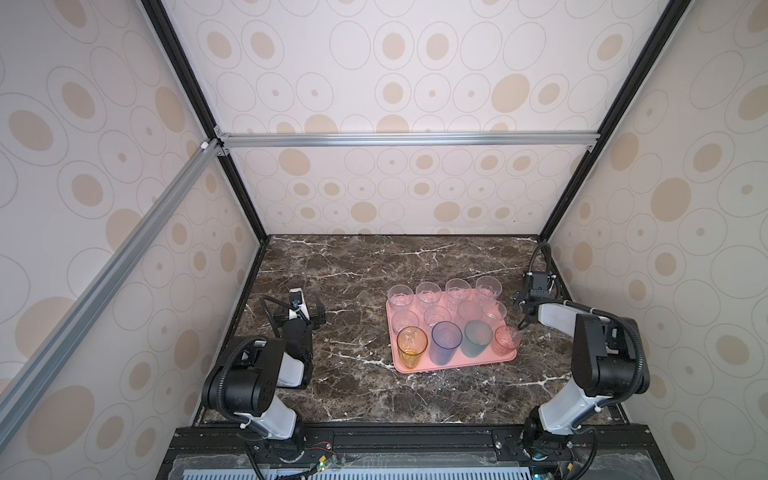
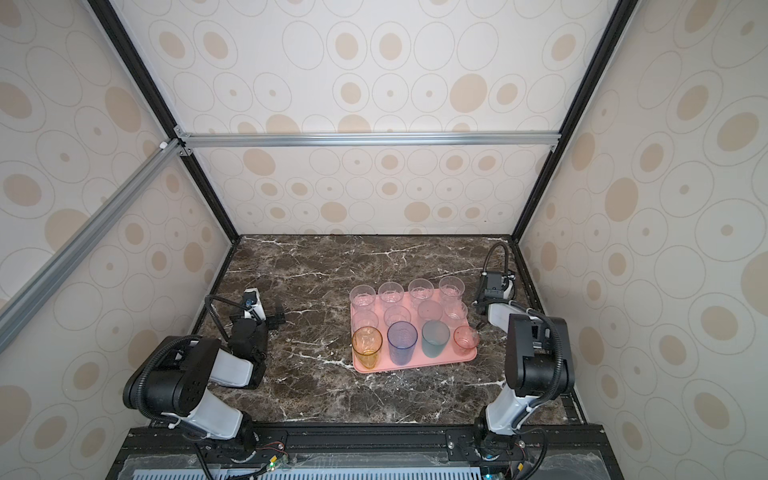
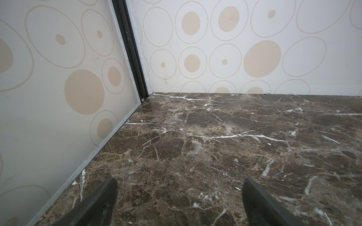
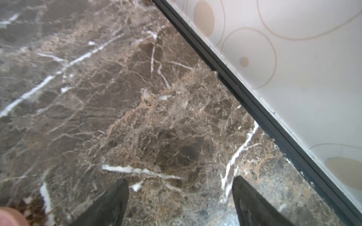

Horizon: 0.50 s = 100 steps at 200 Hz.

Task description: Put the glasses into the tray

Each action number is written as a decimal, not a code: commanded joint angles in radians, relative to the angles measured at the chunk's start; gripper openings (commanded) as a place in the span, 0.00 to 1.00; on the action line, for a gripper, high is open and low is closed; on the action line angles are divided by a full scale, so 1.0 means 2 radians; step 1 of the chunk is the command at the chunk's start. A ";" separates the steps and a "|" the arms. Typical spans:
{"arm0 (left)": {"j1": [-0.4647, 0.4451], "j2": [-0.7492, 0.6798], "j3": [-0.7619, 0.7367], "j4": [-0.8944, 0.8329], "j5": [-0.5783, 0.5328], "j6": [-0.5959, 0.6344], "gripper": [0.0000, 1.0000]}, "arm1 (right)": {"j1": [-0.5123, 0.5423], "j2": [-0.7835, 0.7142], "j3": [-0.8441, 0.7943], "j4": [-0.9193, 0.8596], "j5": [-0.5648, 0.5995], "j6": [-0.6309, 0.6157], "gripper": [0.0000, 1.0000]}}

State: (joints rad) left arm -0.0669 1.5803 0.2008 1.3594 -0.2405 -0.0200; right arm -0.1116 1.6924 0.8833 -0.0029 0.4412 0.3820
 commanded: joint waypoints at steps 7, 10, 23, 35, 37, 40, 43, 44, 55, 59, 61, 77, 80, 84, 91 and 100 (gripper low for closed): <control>0.005 0.001 0.010 0.004 0.004 -0.004 0.99 | -0.022 0.029 0.033 -0.057 -0.047 0.017 0.75; 0.005 0.001 0.010 0.004 0.004 -0.004 0.99 | -0.022 0.024 0.027 -0.050 -0.044 0.019 0.74; 0.005 0.001 0.010 0.004 0.004 -0.004 0.99 | -0.024 -0.014 -0.023 0.006 -0.039 0.020 0.72; 0.005 0.001 0.010 0.004 0.004 -0.004 0.99 | -0.024 -0.035 -0.053 0.041 -0.036 0.021 0.72; 0.005 0.001 0.010 0.004 0.004 -0.004 0.99 | -0.024 -0.036 -0.055 0.044 -0.036 0.021 0.72; 0.005 0.001 0.010 0.004 0.004 -0.004 0.99 | -0.024 -0.039 -0.058 0.047 -0.035 0.021 0.72; 0.005 0.001 0.010 0.005 0.004 -0.004 0.99 | -0.024 -0.039 -0.058 0.046 -0.036 0.020 0.72; 0.005 0.001 0.010 0.005 0.004 -0.004 0.99 | -0.024 -0.039 -0.058 0.046 -0.035 0.020 0.71; 0.005 0.001 0.009 0.004 0.004 -0.004 0.99 | -0.024 -0.040 -0.055 0.038 -0.039 0.020 0.71; 0.005 0.001 0.009 0.004 0.004 -0.004 0.99 | -0.024 -0.042 -0.058 0.043 -0.039 0.018 0.71; 0.005 0.001 0.009 0.004 0.004 -0.004 0.99 | -0.024 -0.043 -0.061 0.047 -0.040 0.017 0.71; 0.005 0.001 0.009 0.004 0.004 -0.004 0.99 | -0.024 -0.067 -0.092 0.085 -0.044 0.012 0.70; 0.005 0.001 0.009 0.004 0.004 -0.004 0.99 | -0.024 -0.072 -0.099 0.094 -0.046 0.011 0.70; 0.005 0.001 0.010 0.004 0.004 -0.004 0.99 | -0.024 -0.077 -0.106 0.103 -0.048 0.009 0.70; 0.005 0.001 0.010 0.004 0.004 -0.004 0.99 | -0.023 -0.083 -0.115 0.115 -0.050 0.007 0.70; 0.005 0.001 0.010 0.004 0.004 -0.004 0.99 | -0.022 -0.086 -0.120 0.122 -0.052 0.003 0.70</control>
State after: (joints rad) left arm -0.0669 1.5803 0.2008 1.3590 -0.2401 -0.0227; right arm -0.1585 1.5620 0.6868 0.1398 0.3527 0.4023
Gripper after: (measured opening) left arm 0.991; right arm 0.699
